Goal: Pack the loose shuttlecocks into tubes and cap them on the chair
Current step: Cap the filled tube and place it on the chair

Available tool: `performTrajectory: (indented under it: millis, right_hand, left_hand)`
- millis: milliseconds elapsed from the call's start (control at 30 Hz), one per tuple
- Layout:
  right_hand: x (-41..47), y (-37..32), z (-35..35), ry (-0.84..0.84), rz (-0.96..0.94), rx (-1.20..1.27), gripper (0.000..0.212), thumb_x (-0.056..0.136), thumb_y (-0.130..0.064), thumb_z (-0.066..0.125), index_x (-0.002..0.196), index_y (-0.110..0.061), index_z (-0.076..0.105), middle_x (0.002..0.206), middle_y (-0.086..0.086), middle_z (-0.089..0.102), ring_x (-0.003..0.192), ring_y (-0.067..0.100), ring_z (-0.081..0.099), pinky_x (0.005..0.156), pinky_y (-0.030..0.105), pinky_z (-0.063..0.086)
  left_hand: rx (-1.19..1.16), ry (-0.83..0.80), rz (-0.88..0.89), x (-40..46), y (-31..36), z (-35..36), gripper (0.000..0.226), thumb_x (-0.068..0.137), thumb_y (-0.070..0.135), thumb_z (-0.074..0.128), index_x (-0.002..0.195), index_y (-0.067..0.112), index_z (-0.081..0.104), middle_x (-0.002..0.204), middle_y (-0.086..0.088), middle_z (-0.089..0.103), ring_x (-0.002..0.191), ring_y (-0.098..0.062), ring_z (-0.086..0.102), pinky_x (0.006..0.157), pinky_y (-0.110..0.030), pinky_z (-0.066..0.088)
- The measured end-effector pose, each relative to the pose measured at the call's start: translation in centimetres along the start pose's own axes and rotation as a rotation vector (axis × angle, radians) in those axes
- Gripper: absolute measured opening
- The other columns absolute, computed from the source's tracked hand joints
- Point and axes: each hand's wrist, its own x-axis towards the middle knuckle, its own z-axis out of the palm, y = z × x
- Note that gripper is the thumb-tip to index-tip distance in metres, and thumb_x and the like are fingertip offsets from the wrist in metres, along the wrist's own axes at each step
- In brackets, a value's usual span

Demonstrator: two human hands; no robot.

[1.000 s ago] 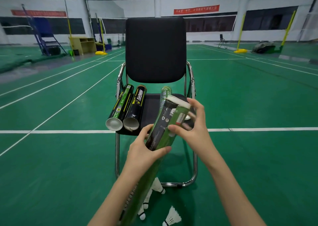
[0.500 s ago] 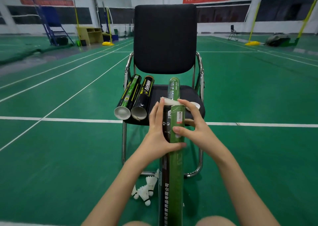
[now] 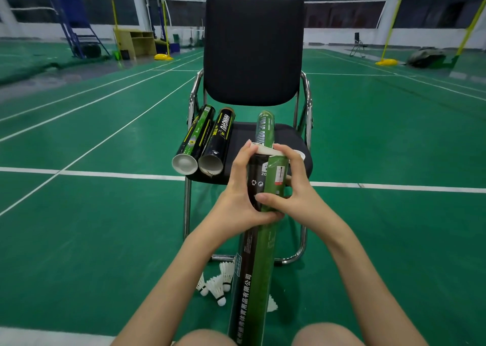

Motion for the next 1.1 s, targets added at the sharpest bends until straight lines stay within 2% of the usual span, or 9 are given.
performTrajectory:
  millis: [167, 267, 400, 500, 633, 733, 833, 1000, 1100]
  right_hand:
    - [0.1, 0.2, 0.3, 0.016, -0.018, 0.02, 0.076, 0.07, -0.022, 0.074, 0.124, -0.051, 0.03, 0.134, -0.008, 0.03, 0.12, 0.016, 0.046, 0.098, 0.034, 0.046]
    - [0.3, 0.1, 0.2, 0.004, 0.006, 0.081, 0.077, 0.068, -0.016, 0.077, 0.122, -0.05, 0.034, 0.133, 0.001, 0.037, 0.116, 0.019, 0.051, 0.089, 0.027, 0.05]
    - [0.3, -0.5, 0.1, -0.009, 0.018, 0.155, 0.078, 0.069, -0.003, 0.078, 0.121, -0.042, 0.036, 0.128, 0.004, 0.046, 0.104, 0.009, 0.06, 0.076, 0.016, 0.05]
    - [0.2, -0.7, 0.4, 0.004, 0.018, 0.156, 0.08, 0.067, -0.001, 0.079, 0.122, -0.038, 0.035, 0.126, 0.003, 0.046, 0.102, 0.008, 0.06, 0.076, 0.018, 0.051]
    - [0.1, -0.8, 1.0, 0.027, 0.012, 0.14, 0.088, 0.063, -0.003, 0.081, 0.126, -0.038, 0.03, 0.127, -0.004, 0.043, 0.108, 0.002, 0.056, 0.083, 0.018, 0.05]
    - [-0.1, -0.9, 1.4, 0.08, 0.0, 0.157, 0.081, 0.068, -0.003, 0.078, 0.127, -0.031, 0.031, 0.121, -0.011, 0.044, 0.104, -0.002, 0.056, 0.082, 0.016, 0.048]
    - [-0.2, -0.8, 1.4, 0.091, -0.006, 0.137, 0.07, 0.072, -0.006, 0.075, 0.123, -0.03, 0.034, 0.121, -0.002, 0.048, 0.103, 0.006, 0.059, 0.085, 0.022, 0.05]
    - [-0.2, -0.9, 1.4, 0.071, 0.019, 0.107, 0.06, 0.072, -0.007, 0.075, 0.112, -0.027, 0.035, 0.111, 0.009, 0.053, 0.089, 0.016, 0.063, 0.069, 0.037, 0.058]
    - [-0.3, -1.0, 1.4, 0.076, 0.033, 0.115, 0.057, 0.071, -0.006, 0.076, 0.108, -0.023, 0.036, 0.107, 0.011, 0.054, 0.082, 0.012, 0.063, 0.06, 0.031, 0.057]
  left_hand:
    - [0.025, -0.005, -0.011, 0.0, 0.2, 0.2, 0.123, 0.06, 0.013, 0.085, 0.139, 0.046, -0.004, 0.142, 0.015, 0.008, 0.115, 0.028, 0.026, 0.082, 0.003, 0.036]
    - [-0.03, 0.013, -0.014, -0.1, 0.0, 0.3, 0.118, 0.06, 0.013, 0.085, 0.139, 0.045, 0.003, 0.145, 0.015, 0.008, 0.127, 0.01, 0.031, 0.089, -0.004, 0.038]
    - [-0.126, -0.034, -0.02, -0.2, -0.1, 0.3, 0.123, 0.061, 0.013, 0.085, 0.139, 0.048, -0.003, 0.155, 0.014, -0.009, 0.136, -0.006, 0.033, 0.099, -0.023, 0.044]
    - [-0.161, -0.039, -0.036, -0.2, 0.1, 0.2, 0.122, 0.058, 0.017, 0.085, 0.139, 0.048, 0.0, 0.155, -0.001, 0.004, 0.131, -0.016, 0.042, 0.096, -0.035, 0.049]
    - [-0.191, -0.028, -0.068, -0.4, 0.3, 0.1, 0.117, 0.056, 0.011, 0.084, 0.136, 0.046, 0.007, 0.148, -0.006, 0.016, 0.12, -0.013, 0.051, 0.085, -0.03, 0.054]
    - [-0.175, -0.006, -0.06, -0.4, 0.2, 0.3, 0.116, 0.054, 0.011, 0.084, 0.137, 0.041, 0.009, 0.144, -0.006, 0.021, 0.122, -0.014, 0.049, 0.087, -0.026, 0.052]
    - [-0.2, 0.001, -0.088, -0.6, 0.3, 0.5, 0.114, 0.053, 0.012, 0.086, 0.135, 0.037, 0.012, 0.139, -0.007, 0.03, 0.117, -0.015, 0.055, 0.086, -0.027, 0.052]
    - [-0.255, -0.017, -0.113, -1.0, 0.3, 0.7, 0.108, 0.055, 0.005, 0.086, 0.129, 0.035, 0.014, 0.133, -0.01, 0.035, 0.104, -0.015, 0.062, 0.077, -0.029, 0.056]
    - [-0.264, -0.024, -0.132, -1.2, 0.3, 0.8, 0.105, 0.054, 0.007, 0.086, 0.127, 0.033, 0.015, 0.132, -0.013, 0.036, 0.103, -0.017, 0.063, 0.078, -0.032, 0.056]
